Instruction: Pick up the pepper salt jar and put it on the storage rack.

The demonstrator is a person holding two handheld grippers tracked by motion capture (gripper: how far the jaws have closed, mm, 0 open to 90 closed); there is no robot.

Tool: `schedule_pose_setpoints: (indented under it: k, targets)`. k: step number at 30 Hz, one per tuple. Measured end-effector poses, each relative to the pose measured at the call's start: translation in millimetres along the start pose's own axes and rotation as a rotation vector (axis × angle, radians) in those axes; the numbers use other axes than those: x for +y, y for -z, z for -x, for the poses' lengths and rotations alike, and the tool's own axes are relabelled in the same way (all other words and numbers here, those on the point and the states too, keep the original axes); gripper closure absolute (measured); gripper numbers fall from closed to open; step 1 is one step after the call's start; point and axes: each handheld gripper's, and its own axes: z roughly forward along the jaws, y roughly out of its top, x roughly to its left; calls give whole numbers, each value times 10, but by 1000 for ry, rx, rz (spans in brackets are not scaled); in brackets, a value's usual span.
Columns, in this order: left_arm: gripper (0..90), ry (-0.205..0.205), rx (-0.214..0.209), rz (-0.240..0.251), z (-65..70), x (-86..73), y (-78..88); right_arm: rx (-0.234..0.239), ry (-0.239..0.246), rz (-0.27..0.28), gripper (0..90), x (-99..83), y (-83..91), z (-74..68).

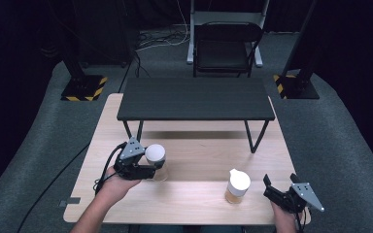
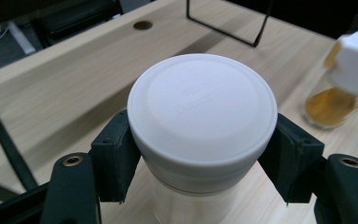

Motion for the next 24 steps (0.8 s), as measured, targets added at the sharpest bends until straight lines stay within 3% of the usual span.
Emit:
schedule_pose_setpoints:
  k: [4,10,24]
  targets:
    - [334,-26,-13,13,69,212,27,6,-3,1,0,-1,0,12]
    - [334,-22,-40,8,102,544,8,12,-2,8,0,-13,8,20]
    - [334,-49,-31,38,255,1106,16,19,2,7,0,-13,12,27]
